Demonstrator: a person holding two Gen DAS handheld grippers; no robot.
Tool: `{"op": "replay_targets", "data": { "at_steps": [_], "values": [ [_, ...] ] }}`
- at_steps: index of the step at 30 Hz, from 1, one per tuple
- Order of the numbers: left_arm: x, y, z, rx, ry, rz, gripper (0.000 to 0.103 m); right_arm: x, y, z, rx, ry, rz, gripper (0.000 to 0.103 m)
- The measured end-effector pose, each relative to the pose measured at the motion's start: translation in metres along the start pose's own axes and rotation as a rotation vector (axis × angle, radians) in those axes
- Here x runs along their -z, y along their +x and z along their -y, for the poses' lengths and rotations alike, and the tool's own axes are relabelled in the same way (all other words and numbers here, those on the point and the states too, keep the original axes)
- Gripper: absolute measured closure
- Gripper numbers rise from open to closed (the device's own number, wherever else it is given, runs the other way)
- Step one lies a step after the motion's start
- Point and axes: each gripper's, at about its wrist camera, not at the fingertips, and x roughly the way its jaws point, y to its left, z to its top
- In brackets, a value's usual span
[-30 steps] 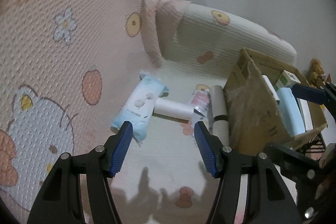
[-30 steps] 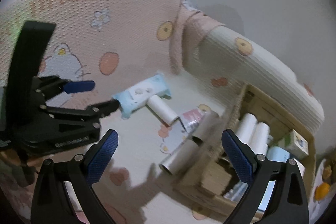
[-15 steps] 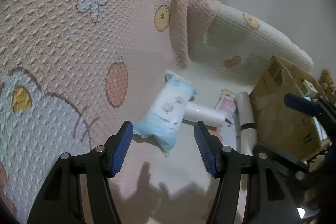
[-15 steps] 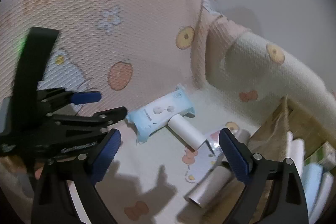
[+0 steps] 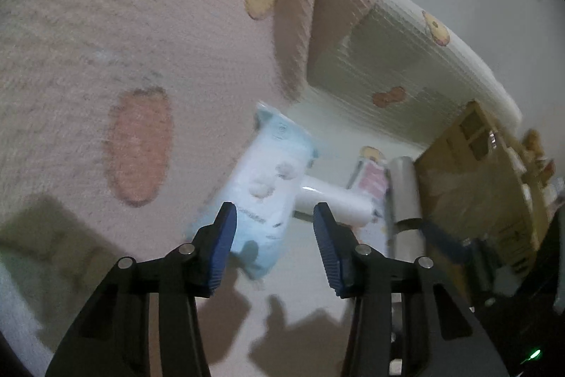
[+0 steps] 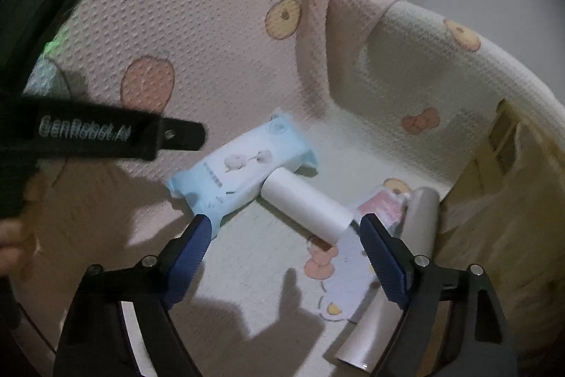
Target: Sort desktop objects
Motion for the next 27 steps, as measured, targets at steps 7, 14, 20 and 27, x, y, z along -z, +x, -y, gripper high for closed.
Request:
{"op": "replay_targets", "data": {
  "at_steps": [7,14,20,27],
  "values": [
    [-0.007,0.046,0.003,0.123,-0.061,-0.123,0.054,0.006,0.019,0.012,-0.042,0.038,-0.013,0.020],
    [-0.020,0.075,-0.006,0.266,-0.208,-0.155,0.056,0.002,0.038,0.037,0.022,0.161,-0.062,0.048],
    [-0.022,0.092,-0.010,0.301,-0.311,-0.223,0.064,0.002,0.054,0.049,0.019,0.225,-0.116,0.053],
    [-0.021,0.107,0.006,0.101,-0.223,-0.224,0.071,0.003,0.060,0.051,0.019,0.237,-0.116,0.053]
  ]
}}
